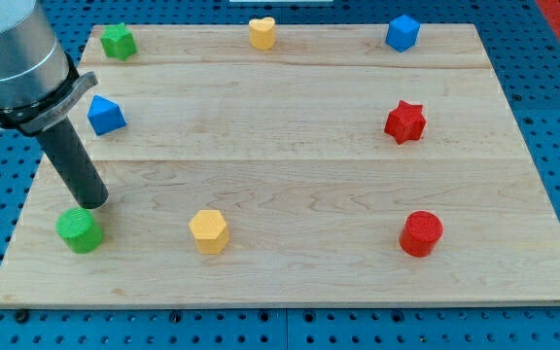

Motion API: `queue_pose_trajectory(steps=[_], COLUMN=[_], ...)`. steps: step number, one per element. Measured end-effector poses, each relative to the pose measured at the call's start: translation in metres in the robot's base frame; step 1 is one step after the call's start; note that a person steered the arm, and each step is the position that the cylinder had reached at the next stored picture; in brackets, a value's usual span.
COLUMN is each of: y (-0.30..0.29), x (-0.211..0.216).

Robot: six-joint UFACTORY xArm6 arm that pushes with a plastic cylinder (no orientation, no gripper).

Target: Point your arm at the top right of the green circle

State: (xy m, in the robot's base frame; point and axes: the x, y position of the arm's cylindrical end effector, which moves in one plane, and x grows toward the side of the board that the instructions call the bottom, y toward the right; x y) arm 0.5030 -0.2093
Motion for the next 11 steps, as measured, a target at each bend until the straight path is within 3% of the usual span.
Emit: queue_pose_trajectory(steps=[8, 11], y=[0.015, 0.03], x=[-0.008, -0.03])
